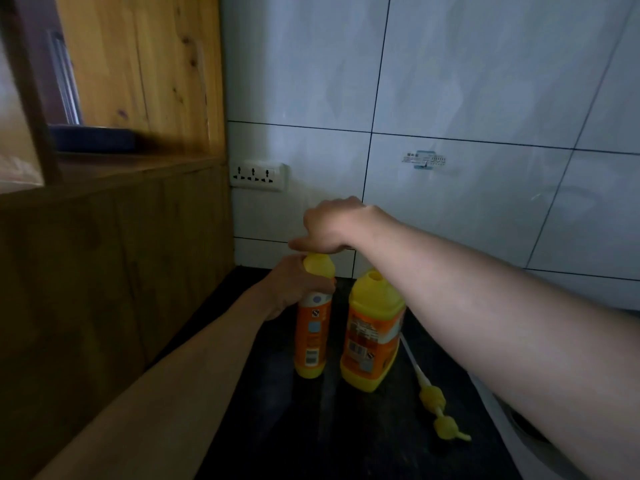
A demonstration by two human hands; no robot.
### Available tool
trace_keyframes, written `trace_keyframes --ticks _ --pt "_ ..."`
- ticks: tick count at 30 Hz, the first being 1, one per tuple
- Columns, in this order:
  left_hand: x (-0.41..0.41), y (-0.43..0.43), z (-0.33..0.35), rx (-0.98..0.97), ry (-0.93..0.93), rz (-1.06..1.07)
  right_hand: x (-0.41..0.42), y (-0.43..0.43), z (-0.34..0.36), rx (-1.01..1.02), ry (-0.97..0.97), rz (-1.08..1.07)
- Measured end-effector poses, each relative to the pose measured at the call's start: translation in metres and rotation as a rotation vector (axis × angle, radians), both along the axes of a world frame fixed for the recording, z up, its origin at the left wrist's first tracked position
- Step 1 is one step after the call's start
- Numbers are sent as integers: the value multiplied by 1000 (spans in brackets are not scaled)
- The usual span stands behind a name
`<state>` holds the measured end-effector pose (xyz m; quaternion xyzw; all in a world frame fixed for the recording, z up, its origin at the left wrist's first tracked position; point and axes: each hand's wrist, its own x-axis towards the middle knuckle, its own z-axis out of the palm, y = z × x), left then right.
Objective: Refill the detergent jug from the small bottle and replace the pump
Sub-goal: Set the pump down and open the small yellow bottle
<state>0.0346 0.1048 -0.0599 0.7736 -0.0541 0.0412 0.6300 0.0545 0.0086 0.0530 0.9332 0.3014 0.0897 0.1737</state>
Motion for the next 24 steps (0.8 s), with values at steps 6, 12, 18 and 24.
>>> trace_keyframes --ticks 6,12,18,24 --pt "0 1 -5 -43 -22 27 -10 8 0 4 177 10" --pt "2 -2 -7 -47 -37 35 -20 -9 15 204 423 41" --pt "1 -2 -13 -78 -52 27 -18 -2 10 0 82 -112" --pt "1 -2 -15 -56 -16 58 -17 -4 14 115 347 5"
